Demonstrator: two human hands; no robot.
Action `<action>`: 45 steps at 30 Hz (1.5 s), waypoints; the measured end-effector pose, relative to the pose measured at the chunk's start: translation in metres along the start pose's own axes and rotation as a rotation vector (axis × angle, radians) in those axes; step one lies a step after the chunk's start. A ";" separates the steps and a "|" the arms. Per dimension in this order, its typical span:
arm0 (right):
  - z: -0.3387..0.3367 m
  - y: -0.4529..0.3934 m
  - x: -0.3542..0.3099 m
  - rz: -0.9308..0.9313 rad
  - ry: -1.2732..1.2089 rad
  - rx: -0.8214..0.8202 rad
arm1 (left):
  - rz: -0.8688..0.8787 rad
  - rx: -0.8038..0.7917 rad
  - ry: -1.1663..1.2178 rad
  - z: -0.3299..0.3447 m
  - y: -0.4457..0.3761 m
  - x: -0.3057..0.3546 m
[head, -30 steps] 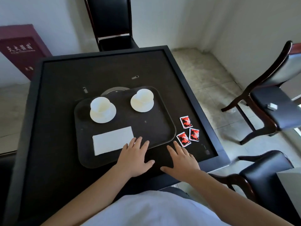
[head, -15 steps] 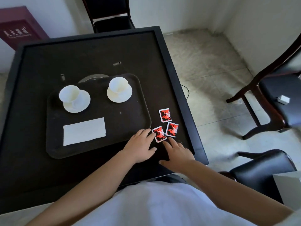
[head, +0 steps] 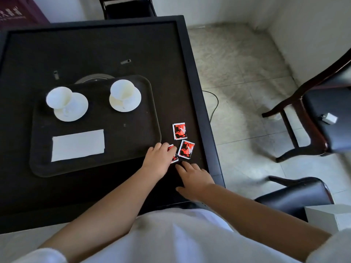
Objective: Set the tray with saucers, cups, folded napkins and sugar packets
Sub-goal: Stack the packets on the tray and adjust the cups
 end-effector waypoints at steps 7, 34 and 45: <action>-0.002 -0.009 0.000 0.063 -0.176 0.117 | -0.090 0.015 0.325 0.011 0.000 -0.006; -0.048 -0.027 -0.020 0.188 -1.246 0.516 | -0.541 -0.427 1.691 -0.019 0.061 -0.053; -0.044 -0.029 -0.012 0.219 -1.238 0.539 | -0.577 -0.391 1.642 -0.010 0.054 -0.049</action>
Point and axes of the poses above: each hand's wrist, its own y-axis away from the middle knuckle, its own z-axis out of the palm, x = y × z, the point moved 2 cm from there along -y, towards the middle knuckle, and after that the axes turned 13 degrees about -z, right-handed, at the moved point
